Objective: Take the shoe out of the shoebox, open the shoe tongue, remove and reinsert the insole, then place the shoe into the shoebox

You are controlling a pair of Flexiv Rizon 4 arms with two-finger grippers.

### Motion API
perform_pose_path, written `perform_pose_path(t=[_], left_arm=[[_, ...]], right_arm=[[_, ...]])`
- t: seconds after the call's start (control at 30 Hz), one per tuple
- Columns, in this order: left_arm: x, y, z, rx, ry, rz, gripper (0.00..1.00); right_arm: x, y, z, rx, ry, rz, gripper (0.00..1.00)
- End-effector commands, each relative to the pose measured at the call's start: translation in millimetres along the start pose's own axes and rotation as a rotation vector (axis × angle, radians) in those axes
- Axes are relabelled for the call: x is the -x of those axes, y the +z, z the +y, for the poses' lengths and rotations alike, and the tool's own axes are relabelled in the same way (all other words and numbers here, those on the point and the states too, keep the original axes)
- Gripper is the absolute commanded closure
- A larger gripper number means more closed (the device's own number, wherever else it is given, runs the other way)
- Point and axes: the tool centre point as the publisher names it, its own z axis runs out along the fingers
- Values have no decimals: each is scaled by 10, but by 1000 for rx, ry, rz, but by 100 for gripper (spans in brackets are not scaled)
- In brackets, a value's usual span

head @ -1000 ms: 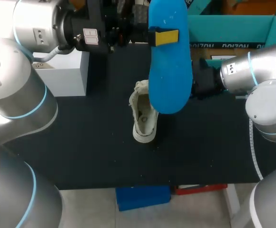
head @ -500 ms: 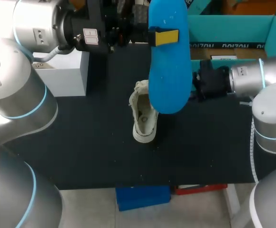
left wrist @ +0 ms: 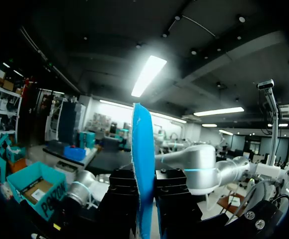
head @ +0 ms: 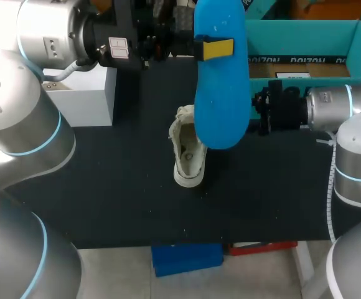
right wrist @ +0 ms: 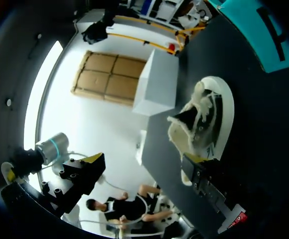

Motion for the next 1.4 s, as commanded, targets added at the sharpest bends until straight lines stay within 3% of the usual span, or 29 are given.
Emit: perform_pose_path(t=[0.03,0.17,0.33,0.53,0.73,1.4], left_arm=[[1,18,5,1,0,-3,100],[1,18,5,1,0,-3,100],[108,149,-3,31,284,0,100],[174,277,499,137,545,-45,100],[329,256,924,152,569,-171,100],[297,271,955,136,573,-153,100]], right_arm=[[-3,12,2,5,7,-8,0],[-3,12,2,5,7,-8,0],[-3,12,2,5,7,-8,0],[-3,12,2,5,7,-8,0],[-3,12,2,5,7,-8,0],[-3,12,2,5,7,-8,0]])
